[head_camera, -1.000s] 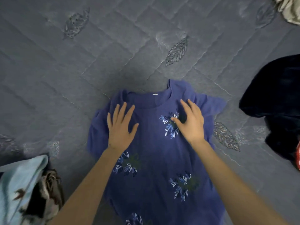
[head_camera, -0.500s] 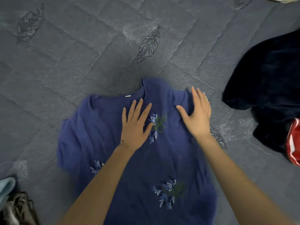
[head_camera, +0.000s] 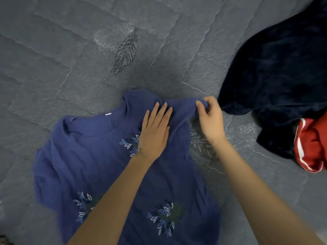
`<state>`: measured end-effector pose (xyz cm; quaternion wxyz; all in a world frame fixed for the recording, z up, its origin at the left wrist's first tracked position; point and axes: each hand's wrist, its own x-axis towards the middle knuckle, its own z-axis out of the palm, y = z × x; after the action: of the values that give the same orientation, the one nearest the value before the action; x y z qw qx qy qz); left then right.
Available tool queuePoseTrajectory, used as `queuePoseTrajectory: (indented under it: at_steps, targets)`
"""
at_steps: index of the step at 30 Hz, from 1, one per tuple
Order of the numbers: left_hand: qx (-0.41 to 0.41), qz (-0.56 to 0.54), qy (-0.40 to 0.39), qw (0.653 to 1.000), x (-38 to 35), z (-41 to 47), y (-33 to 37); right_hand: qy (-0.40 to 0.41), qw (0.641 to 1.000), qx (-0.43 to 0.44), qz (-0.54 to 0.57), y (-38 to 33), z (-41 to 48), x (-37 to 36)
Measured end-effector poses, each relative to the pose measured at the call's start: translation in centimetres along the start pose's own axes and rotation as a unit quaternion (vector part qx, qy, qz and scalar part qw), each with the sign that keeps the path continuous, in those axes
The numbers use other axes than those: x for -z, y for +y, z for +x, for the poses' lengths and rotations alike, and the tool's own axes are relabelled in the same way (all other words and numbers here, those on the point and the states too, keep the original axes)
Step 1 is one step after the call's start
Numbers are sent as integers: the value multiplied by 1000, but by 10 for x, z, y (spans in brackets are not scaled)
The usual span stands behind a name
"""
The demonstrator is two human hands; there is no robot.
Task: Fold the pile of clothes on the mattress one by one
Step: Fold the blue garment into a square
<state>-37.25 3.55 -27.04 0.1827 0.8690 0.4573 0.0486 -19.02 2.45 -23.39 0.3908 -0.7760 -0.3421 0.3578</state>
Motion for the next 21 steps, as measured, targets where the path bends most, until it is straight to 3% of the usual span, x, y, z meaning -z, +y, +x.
queuePoseTrajectory:
  at_steps: [9,12,16,21]
  targets:
    - [29,-15,-62,998,-7,24,29,102,993,6,59,-18,22,40]
    - [44,51,-64,996,-17,25,29,41,997,-24,63,-4,25,39]
    - [42,87,-46,994,-24,22,27,-76,990,-2,-122,16,15,35]
    - [46,38,-14,998,-21,8,29,-67,993,-95,-11,8,6,23]
